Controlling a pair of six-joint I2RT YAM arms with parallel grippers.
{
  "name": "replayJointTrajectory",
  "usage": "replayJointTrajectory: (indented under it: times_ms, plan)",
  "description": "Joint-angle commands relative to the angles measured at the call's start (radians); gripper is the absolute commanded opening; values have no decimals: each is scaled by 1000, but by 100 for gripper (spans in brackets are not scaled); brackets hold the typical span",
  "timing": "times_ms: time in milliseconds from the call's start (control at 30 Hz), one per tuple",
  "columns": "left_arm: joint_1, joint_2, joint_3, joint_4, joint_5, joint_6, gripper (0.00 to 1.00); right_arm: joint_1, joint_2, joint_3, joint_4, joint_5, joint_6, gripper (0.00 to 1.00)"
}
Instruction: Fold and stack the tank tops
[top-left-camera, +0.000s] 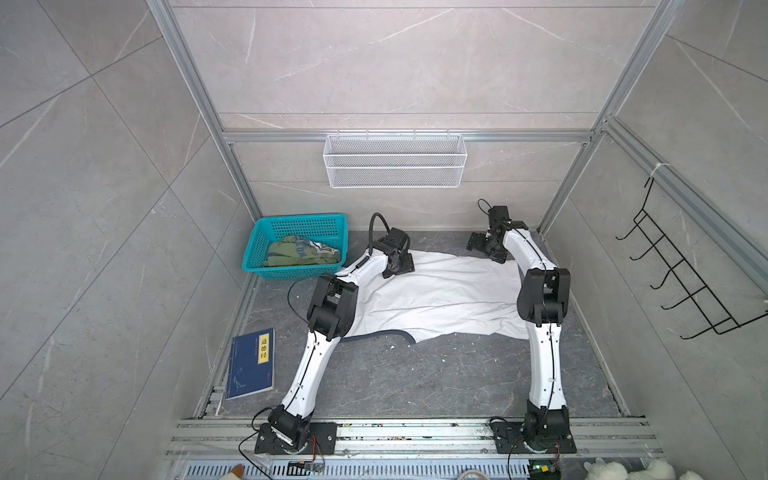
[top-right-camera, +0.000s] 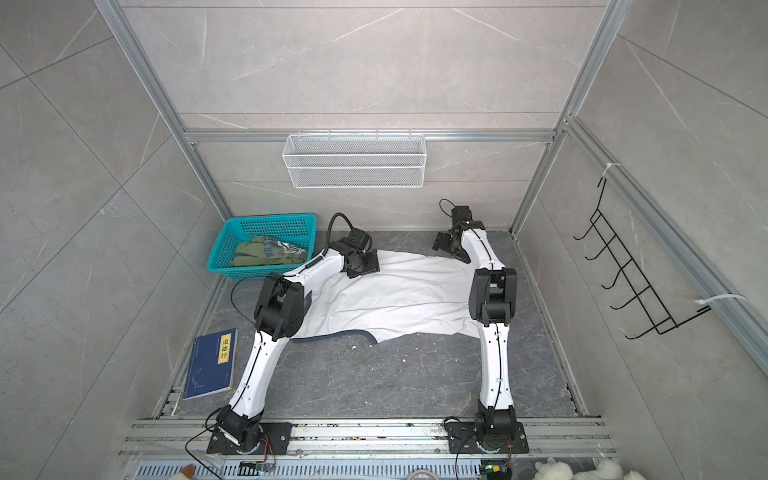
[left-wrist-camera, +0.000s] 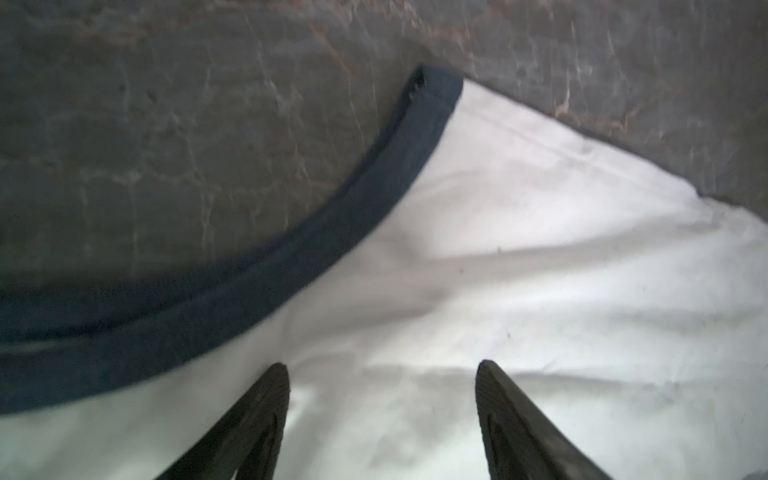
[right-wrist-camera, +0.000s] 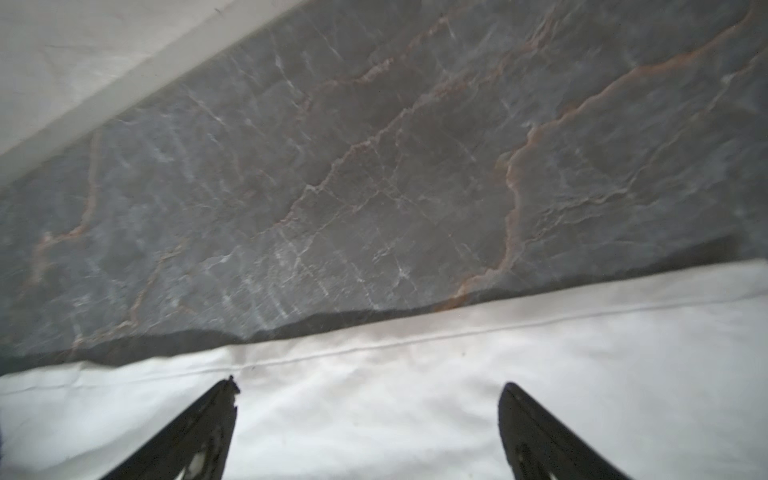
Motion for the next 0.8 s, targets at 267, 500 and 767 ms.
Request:
replayJointTrajectory:
  times_ms: [267,500,767]
  plan:
    - [-227,-586,-597,59,-150,85,76,4,-583,-801,283,-61,36,99]
    - [-349,-626,-799,151,-197,59,72,-27,-850,-1091,309,50,73,98]
    - [-450,-566,-792,119,-294,68,65,-114,-976,-1222,301,62,86,96]
